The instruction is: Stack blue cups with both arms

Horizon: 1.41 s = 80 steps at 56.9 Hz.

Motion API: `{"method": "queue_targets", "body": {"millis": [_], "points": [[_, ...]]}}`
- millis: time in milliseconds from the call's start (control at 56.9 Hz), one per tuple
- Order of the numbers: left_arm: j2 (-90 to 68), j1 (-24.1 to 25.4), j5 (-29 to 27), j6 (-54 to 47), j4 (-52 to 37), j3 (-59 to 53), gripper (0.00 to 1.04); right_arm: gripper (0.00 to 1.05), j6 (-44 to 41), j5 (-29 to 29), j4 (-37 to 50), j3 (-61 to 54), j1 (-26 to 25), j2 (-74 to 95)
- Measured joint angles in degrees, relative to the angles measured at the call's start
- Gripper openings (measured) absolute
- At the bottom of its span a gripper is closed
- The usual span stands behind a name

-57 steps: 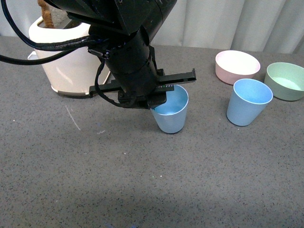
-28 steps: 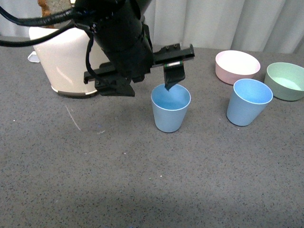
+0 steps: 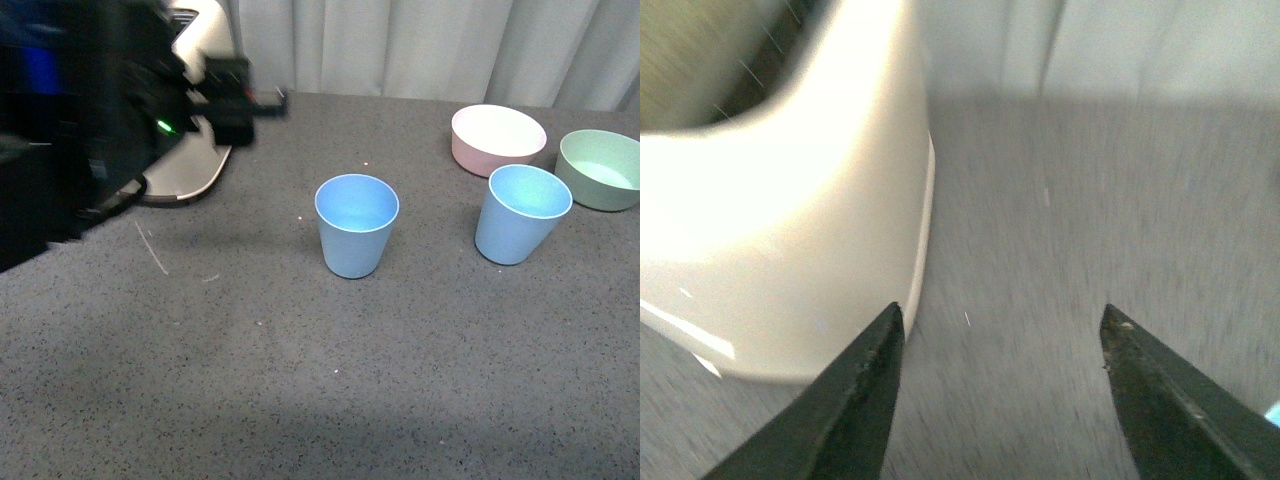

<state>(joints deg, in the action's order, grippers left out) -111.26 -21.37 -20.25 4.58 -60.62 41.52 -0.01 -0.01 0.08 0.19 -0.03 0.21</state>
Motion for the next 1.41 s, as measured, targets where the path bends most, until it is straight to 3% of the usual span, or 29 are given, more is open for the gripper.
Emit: {"method": "queue_targets", "body": {"millis": [35,123,299,633,1038,1407], "points": [[3.7,1.3,1.2,-1.4,-6.0,-3.5,0.45,0.95,0.0,0.0,0.0,0.0,0.0,0.0],[10.4,3.9,2.6,-2.5,-10.4,-9.4,0.31,0.95,0.0,-0.1,0.0,0.0,0.0,0.0],[18.6,7.5,6.6,-3.3,-7.6,-19.5,0.03,0.95,0.0,-0.1,0.0,0.0,0.0,0.0],[34.9,12.7,11.7,-4.1,-3.8,-30.4,0.04,0.95,0.0,-0.1,0.0,0.0,0.0,0.0],[58.2,20.9,19.7,-4.1,10.9,-39.0,0.04,0.95,0.0,-0.1,0.0,0.0,0.0,0.0],[73.8,21.2,20.2,-4.2,24.1,-40.4,0.04,0.95,0.0,-0.1,0.0,0.0,0.0,0.0]]}}
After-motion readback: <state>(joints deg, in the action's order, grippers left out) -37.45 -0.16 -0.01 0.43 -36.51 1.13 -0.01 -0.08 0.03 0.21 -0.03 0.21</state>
